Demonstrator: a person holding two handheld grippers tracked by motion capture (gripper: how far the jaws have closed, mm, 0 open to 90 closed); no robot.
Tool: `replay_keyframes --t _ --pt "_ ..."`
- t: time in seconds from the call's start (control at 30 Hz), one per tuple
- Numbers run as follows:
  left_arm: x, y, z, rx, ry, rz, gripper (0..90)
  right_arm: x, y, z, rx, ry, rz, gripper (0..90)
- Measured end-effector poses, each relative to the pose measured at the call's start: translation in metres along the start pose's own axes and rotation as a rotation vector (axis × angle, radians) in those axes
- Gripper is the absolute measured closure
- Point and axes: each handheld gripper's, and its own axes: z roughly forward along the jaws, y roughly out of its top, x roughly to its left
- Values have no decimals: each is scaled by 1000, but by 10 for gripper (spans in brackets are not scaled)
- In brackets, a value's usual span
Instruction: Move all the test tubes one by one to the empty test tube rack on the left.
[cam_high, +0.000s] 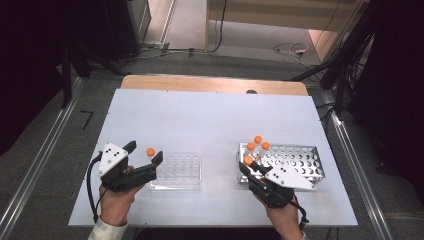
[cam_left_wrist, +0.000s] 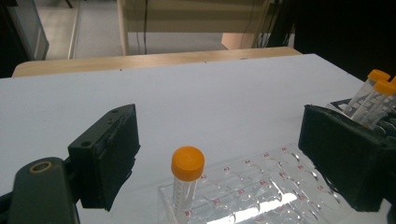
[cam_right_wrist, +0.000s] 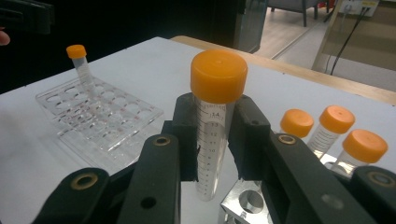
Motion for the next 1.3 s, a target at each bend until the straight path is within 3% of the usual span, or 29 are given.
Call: replay_keyframes --t 0.37,0.6,1.03,1.3 --pt "-12 2 -1 -4 -44 17 128 11 -2 5 19 38 -25 714" --pt "-27 3 -2 -11 -90 37 138 18 -4 10 36 59 -38 714" --pt "-74 -2 9 43 -292 101 215 37 -10 21 76 107 -72 714" --pt "-94 -7 16 53 -383 117 315 44 -14 27 95 128 -85 714"
